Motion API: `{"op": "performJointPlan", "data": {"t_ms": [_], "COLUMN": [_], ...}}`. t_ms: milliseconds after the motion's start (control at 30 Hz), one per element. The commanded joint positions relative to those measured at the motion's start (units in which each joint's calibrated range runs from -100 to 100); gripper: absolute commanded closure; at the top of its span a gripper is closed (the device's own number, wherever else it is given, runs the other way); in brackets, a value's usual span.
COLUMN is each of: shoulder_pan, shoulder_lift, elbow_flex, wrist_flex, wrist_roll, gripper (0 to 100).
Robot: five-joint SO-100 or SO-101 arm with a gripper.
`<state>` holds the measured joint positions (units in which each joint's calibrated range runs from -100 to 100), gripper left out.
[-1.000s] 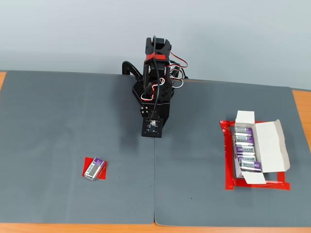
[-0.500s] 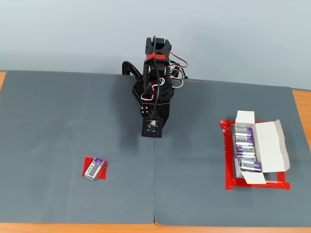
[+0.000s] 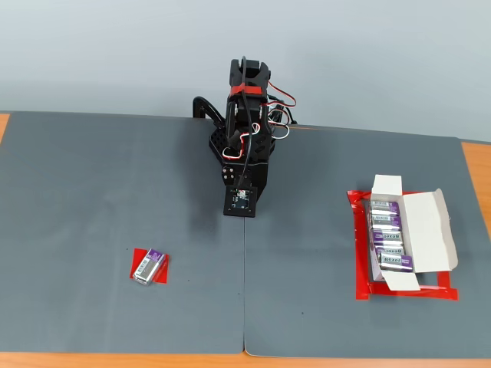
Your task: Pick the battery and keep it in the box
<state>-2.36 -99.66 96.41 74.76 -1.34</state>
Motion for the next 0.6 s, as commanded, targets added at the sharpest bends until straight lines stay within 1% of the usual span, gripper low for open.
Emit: {"op": "performJointPlan", "data": {"t_ms": [0,567], "shoulder_pan": [-0.29,-0.36], "shoulder_lift": [0.34,0.34], "elbow_flex": [-3.83,-3.83], "wrist_flex": [-0.02,-0.02], "wrist_roll": [-0.14,-0.04], "gripper": [98,98]}}
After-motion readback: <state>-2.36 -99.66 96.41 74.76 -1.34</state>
